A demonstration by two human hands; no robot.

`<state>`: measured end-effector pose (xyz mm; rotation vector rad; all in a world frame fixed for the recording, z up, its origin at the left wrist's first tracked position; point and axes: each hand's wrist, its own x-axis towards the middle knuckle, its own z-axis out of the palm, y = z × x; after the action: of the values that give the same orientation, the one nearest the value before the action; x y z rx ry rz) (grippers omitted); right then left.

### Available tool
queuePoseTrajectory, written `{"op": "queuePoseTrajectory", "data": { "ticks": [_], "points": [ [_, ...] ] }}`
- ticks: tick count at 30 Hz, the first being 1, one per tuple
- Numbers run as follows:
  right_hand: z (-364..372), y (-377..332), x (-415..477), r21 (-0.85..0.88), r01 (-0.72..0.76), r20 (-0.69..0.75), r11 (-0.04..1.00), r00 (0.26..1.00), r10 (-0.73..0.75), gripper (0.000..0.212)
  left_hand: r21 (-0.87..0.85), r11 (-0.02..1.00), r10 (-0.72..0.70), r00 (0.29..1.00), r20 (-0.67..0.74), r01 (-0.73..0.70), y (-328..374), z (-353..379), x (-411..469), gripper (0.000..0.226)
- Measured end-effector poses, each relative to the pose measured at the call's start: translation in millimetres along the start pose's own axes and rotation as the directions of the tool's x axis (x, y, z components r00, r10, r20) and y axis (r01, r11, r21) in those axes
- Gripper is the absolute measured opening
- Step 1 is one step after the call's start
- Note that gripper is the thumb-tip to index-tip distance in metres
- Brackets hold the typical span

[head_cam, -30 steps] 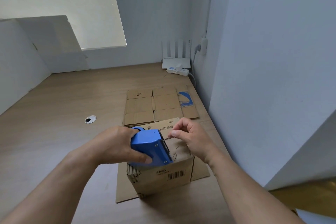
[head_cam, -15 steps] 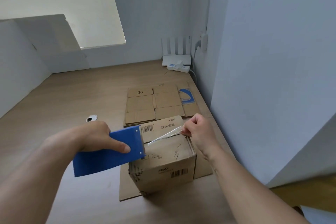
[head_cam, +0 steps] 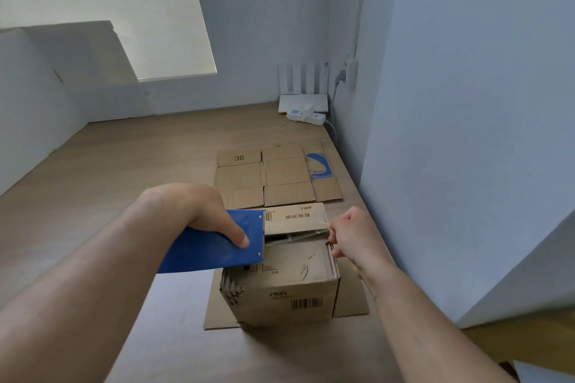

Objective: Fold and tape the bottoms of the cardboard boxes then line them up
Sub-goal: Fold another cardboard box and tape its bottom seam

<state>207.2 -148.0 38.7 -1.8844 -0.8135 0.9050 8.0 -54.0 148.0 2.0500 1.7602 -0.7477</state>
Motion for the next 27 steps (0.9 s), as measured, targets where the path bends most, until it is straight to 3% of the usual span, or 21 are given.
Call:
{"op": "queuePoseTrajectory", "data": {
  "ticks": [5,9,11,16,19,22,27],
  "points": [
    [-4.9,6.7,-2.3,-0.025,0.041,-0.03,0.999,0.999,-0.042,0.009,0.003,1.0,0.018,1.0,0.003,-0.018,0.7,-7.2,-3.5,0.055],
    [-2.4,8.8,-12.9,0.032,0.308,-0.162,0.951,0.94,-0.3,0.011,0.015,1.0,0.018,1.0,0.01,-0.018,3.9,-8.8,0.7,0.056],
    [1.2,8.8,-15.4,0.07,0.387,-0.141,0.919,0.916,-0.375,0.011,0.034,0.999,0.012,0.999,0.038,-0.013,4.9,-5.4,4.8,0.057],
    [-0.8,14.7,-1.9,0.06,0.22,-0.088,0.974,0.973,-0.214,0.009,0.006,1.0,0.012,0.998,0.067,-0.012,1.0,-5.8,9.4,0.058],
    [-3.6,16.2,-2.6,-0.087,0.259,-0.095,0.962,0.959,-0.267,0.011,0.007,1.0,0.016,0.997,0.082,-0.017,0.9,-7.0,11.8,0.057],
    [-1.7,14.2,-8.0,-0.036,0.353,-0.079,0.935,0.932,-0.355,0.016,-0.003,1.0,0.017,0.996,0.089,-0.017,1.1,-8.5,15.6,0.058],
    [1.2,7.9,-4.7,-0.055,0.241,-0.029,0.969,0.97,-0.243,0.01,0.003,1.0,0.03,0.994,0.106,-0.03,-1.7,-9.1,17.0,0.059]
  ]
}}
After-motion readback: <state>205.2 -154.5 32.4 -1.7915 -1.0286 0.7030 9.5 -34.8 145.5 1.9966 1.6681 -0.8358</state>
